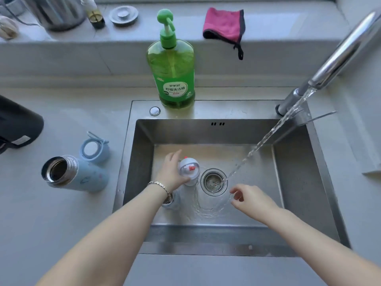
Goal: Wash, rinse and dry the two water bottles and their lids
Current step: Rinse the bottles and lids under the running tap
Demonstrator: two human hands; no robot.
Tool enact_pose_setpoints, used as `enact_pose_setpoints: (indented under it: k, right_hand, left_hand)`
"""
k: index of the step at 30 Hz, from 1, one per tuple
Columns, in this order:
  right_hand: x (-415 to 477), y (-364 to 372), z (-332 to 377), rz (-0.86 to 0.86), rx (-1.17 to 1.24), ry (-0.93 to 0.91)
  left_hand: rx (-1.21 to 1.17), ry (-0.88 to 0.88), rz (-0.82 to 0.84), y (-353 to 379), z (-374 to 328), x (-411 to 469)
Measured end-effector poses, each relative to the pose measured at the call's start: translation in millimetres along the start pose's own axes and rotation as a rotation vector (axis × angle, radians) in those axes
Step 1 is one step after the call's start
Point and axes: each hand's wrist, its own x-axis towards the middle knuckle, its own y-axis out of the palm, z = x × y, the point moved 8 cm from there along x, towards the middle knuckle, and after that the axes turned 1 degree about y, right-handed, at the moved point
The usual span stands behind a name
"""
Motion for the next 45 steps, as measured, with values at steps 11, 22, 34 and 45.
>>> enact_pose_setpoints:
  k: [11, 22, 34, 45]
  right_hand:
    - [11, -14, -51, 0.101, -0.018, -0.038]
    - [-12, -74, 2, -0.040, 0.976, -0.217]
    - [5, -94, 3, -0.245, 1.385, 0.041]
    - [-6, -98, 6, 0.062, 1.392, -0.030]
  left_hand:
    - [0.019, -0.109, -0.294, 8, -4, -4]
    - [-0.643, 0.113, 0.007, 6, -123, -40]
    - [-0.713, 0.176, -0.058, 14, -170, -37]
    - [-0.591, 0.259, -0.042, 8, -183, -36]
